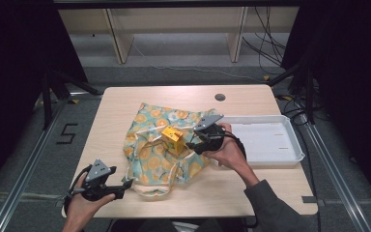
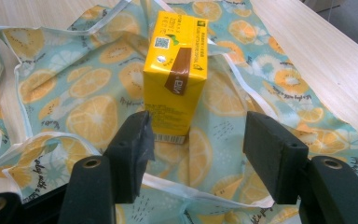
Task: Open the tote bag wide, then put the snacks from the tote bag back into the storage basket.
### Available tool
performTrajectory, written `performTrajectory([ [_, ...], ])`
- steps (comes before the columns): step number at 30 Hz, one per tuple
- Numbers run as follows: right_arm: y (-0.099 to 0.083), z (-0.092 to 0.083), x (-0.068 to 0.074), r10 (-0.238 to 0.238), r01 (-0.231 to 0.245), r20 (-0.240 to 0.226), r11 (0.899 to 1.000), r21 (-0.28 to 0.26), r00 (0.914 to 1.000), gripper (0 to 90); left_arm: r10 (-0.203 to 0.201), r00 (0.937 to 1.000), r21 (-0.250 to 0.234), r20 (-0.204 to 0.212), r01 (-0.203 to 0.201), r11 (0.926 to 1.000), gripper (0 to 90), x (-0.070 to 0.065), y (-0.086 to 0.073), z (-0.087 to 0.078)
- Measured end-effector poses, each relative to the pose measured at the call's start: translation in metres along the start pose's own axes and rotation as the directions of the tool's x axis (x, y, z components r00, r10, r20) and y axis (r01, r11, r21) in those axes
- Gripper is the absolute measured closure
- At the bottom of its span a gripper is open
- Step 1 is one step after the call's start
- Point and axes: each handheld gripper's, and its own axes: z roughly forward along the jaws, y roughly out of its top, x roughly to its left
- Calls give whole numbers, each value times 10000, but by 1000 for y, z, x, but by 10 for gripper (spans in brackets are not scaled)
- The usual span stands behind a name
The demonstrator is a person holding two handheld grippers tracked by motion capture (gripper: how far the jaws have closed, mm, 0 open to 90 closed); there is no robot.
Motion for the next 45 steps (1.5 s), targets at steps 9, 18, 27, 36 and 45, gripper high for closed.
performTrajectory([
  [9, 2, 7, 0, -34, 36, -173, 9999, 128, 9998, 408, 216, 9992, 145, -343, -211, 9997, 209, -3, -12, 1],
  [18, 10, 10, -2, 133, -134, -223, 9999, -59, 9997, 401, 266, 9991, 42, -318, -265, 9996, 200, -4, -17, -2],
  [27, 22, 14, -7, 7, -12, -195, 9997, -229, 9998, 382, -101, 9999, -129, -117, 99, 9999, 196, -10, -18, 3],
  [36, 28, 19, -8, 5, -10, -199, 9997, -239, 9998, 369, 291, 9996, 152, -34, -290, 9995, 196, -9, -18, 2],
  [45, 36, 31, -3, -132, 114, -728, 9996, -248, 9973, 344, -11, 10000, -189, -49, 11, 9998, 196, -12, -18, 4],
])
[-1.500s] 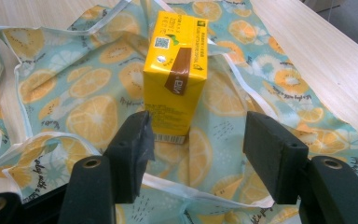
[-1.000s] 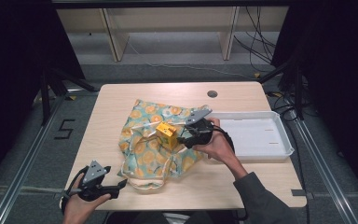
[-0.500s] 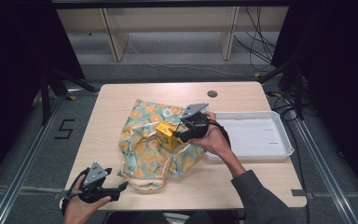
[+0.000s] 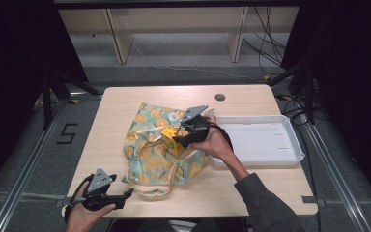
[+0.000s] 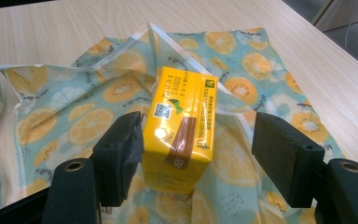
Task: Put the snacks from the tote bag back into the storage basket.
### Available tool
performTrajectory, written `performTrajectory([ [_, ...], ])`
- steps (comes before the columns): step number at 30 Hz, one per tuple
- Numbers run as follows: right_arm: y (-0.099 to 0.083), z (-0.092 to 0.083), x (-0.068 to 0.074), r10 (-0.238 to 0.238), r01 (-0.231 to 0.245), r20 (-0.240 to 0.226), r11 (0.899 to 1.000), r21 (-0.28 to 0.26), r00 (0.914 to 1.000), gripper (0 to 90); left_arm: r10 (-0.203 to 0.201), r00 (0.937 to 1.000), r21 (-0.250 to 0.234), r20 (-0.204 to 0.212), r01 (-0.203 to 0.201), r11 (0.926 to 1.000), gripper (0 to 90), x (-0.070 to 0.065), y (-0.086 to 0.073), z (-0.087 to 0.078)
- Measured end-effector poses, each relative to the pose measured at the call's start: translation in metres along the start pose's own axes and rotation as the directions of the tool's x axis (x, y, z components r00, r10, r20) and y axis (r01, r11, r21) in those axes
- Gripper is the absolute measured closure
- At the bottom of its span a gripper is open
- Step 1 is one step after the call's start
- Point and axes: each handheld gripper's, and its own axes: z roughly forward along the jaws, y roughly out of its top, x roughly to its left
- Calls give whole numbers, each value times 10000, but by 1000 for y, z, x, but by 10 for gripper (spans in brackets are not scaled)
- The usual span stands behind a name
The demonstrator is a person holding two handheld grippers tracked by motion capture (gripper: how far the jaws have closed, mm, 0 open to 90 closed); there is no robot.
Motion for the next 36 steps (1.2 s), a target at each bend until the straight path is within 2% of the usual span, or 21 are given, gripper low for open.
performTrajectory([
  [1, 1, 1, 0, -157, 157, 36, 9999, 18, 9999, 344, 319, 9995, 317, -6, -318, 9990, 197, 2, 1, -2],
  [3, 2, 2, 1, 62, -62, -95, 10000, 15, 9999, 344, 391, 9992, 287, 17, -391, 9988, 197, 3, 0, -2],
  [4, 3, 3, 1, 18, -17, -219, 10000, 32, 9998, 344, 454, 9990, 289, 2, -454, 9986, 197, 3, 1, -2],
  [6, 3, 5, 3, 55, -54, -165, 10000, 57, 9998, 342, 453, 9990, 301, -22, -452, 9985, 197, 3, 1, -3],
  [7, 3, 5, 3, 75, -73, -310, 9999, 81, 9995, 342, 321, 9995, 213, -26, -320, 9993, 197, 2, 1, -2],
  [8, 4, 6, 4, 139, -133, -403, 9998, 141, 9991, 340, 474, 9989, 383, -14, -473, 9981, 197, 3, 1, -3],
  [9, 4, 8, 5, 132, -130, -375, 9999, 70, 9992, 336, 391, 9992, 285, -35, -389, 9988, 197, 2, 1, -2],
  [12, 6, 14, 6, -63, 68, -397, 9999, 125, 9992, 334, 562, 9984, 496, 12, -562, 9972, 198, 3, 1, -3],
  [14, 6, 19, 7, -10, 21, -383, 9996, 273, 9993, 333, 543, 9985, 437, 26, -544, 9976, 198, 3, 1, -3],
  [16, 6, 23, 7, 73, -55, -397, 9989, 469, 9992, 328, 305, 9995, 301, -2, -305, 9991, 198, 2, 0, -2],
  [18, 5, 27, 6, 94, -76, -359, 9987, 496, 9993, 328, 553, 9985, 441, 29, -554, 9975, 198, 3, 1, -3],
  [22, 3, 33, 5, 124, -97, -376, 9973, 726, 9992, 327, 517, 9987, 435, -17, -516, 9977, 200, 3, 0, -2],
  [23, 3, 35, 6, 283, -255, -379, 9972, 703, 9989, 328, 523, 9986, 433, -15, -522, 9977, 199, 3, 0, -2],
  [25, 2, 37, 5, 135, -100, -443, 9968, 788, 9989, 333, 579, 9983, 498, 7, -578, 9971, 200, 4, 0, -3],
  [28, 1, 40, 5, 185, -164, -268, 9969, 770, 9995, 350, 169, 9998, 343, -67, -166, 9993, 200, 2, -1, -1],
  [29, 1, 40, 5, 201, -176, -326, 9970, 754, 9993, 360, 182, 9998, 359, -63, -180, 9992, 201, 2, -1, -1],
  [30, 1, 40, 5, 225, -196, -392, 9972, 722, 9990, 375, 367, 9993, 425, -75, -364, 9984, 201, 3, 0, -2],
  [35, -1, 42, 3, 280, -250, -402, 9970, 729, 9988, 408, 451, 9990, 406, -18, -450, 9982, 201, 4, -1, -2],
  [36, -2, 43, 4, 509, -479, -370, 9959, 768, 9980, 422, 440, 9990, 451, -28, -438, 9980, 202, 4, -1, -2],
])
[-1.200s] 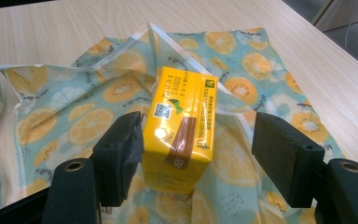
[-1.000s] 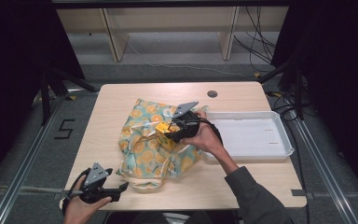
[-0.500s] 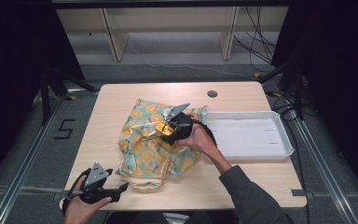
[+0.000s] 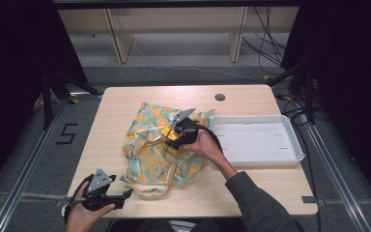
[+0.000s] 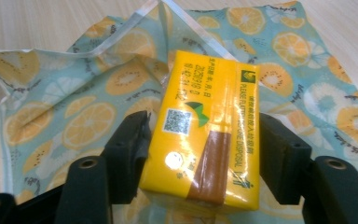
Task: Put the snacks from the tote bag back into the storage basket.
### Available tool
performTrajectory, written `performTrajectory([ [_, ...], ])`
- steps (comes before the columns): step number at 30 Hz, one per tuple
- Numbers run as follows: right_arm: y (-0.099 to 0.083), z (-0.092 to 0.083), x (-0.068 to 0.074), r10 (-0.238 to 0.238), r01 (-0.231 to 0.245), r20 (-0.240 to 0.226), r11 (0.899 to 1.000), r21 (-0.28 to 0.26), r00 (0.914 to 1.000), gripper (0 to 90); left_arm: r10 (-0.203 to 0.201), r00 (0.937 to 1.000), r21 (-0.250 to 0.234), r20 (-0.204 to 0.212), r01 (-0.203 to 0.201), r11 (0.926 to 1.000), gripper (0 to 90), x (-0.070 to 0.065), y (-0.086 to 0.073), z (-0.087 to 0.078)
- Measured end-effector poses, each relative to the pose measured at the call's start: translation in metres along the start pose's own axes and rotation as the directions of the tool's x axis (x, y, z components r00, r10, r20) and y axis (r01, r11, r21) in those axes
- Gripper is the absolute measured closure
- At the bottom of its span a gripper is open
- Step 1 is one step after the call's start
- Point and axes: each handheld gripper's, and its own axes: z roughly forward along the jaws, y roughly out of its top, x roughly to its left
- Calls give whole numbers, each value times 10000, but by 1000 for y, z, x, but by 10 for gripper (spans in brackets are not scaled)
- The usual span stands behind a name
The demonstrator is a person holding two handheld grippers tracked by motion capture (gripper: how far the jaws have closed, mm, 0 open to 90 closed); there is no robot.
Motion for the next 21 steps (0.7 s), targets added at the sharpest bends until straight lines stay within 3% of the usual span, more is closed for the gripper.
performTrajectory([
  [1, 0, 1, -2, -193, 191, -154, 9997, -177, 9997, 432, -3, 10000, 1, -4, 3, 10000, 201, 0, 0, 0],
  [5, -2, 2, -1, -17, 16, -162, 10000, -96, 9999, 452, 61, 10000, -19, -6, -61, 10000, 201, 0, -1, 1],
  [7, -2, 2, -1, -3, 2, -183, 10000, -44, 9998, 472, -146, 9999, 31, 54, 146, 9999, 202, -1, -1, 2],
  [9, -2, 1, -2, -233, 233, -26, 9997, -93, 9997, 497, 44, 10000, 5, -46, -44, 10000, 202, -1, -1, 2],
  [13, -2, 1, -2, -180, 179, -93, 9997, -160, 9998, 504, 128, 9999, 111, -18, -128, 9999, 202, 0, -1, 1],
  [15, -2, 0, -2, -154, 153, -88, 9998, -145, 9998, 507, -223, 9998, -33, -8, 223, 9997, 204, -2, -1, 3],
  [16, -2, 0, -2, -169, 166, -139, 9997, -197, 9998, 510, 206, 9998, 322, -10, -205, 9993, 205, 1, -1, 0],
  [21, -1, 0, -1, -186, 182, -147, 9996, -223, 9997, 515, -119, 9999, -4, -23, 119, 9999, 206, -2, -1, 2],
])
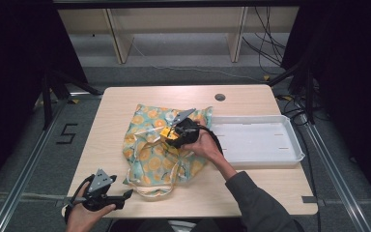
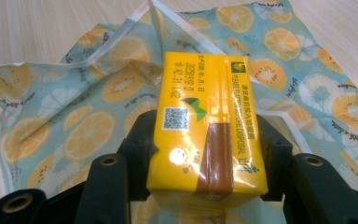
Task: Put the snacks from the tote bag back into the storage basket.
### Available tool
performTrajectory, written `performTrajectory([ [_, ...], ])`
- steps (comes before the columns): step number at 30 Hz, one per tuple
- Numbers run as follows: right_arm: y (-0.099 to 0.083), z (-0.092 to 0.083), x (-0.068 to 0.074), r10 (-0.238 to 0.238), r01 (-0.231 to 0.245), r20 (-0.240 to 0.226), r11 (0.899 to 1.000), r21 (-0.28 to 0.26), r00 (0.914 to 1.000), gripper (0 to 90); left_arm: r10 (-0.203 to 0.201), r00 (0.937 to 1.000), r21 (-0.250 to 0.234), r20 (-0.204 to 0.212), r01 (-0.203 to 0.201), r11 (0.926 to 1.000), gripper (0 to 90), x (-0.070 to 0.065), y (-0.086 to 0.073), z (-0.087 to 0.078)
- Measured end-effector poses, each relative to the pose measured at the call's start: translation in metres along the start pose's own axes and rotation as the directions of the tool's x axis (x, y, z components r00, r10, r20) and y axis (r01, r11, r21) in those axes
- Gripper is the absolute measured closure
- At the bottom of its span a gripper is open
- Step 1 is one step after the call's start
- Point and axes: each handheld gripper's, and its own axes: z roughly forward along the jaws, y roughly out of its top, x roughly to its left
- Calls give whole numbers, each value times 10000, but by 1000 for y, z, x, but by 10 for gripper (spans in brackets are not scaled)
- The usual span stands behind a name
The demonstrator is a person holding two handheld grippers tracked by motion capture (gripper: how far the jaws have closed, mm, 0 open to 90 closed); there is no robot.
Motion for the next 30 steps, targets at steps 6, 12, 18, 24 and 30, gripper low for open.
performTrajectory([
  [6, 2, -3, 1, 44, -44, 81, 10000, 37, 10000, 518, 262, 9997, 107, 22, -263, 9996, 208, 2, 0, -1],
  [12, 8, -12, 4, -148, 148, -24, 9999, -55, 9999, 519, 273, 9996, 108, 16, -273, 9996, 210, 2, 0, -1],
  [18, 14, -22, 9, -308, 303, -156, 9990, -342, 9994, 519, 371, 9993, 63, 34, -371, 9993, 210, 3, 0, 0],
  [24, 20, -33, 13, -442, 433, -159, 9976, -535, 9989, 519, 514, 9987, 329, -47, -512, 9981, 211, 5, 1, -3],
  [30, 24, -44, 18, -608, 592, -166, 9949, -821, 9980, 520, 424, 9991, 251, -16, -424, 9988, 212, 5, 1, -2],
])
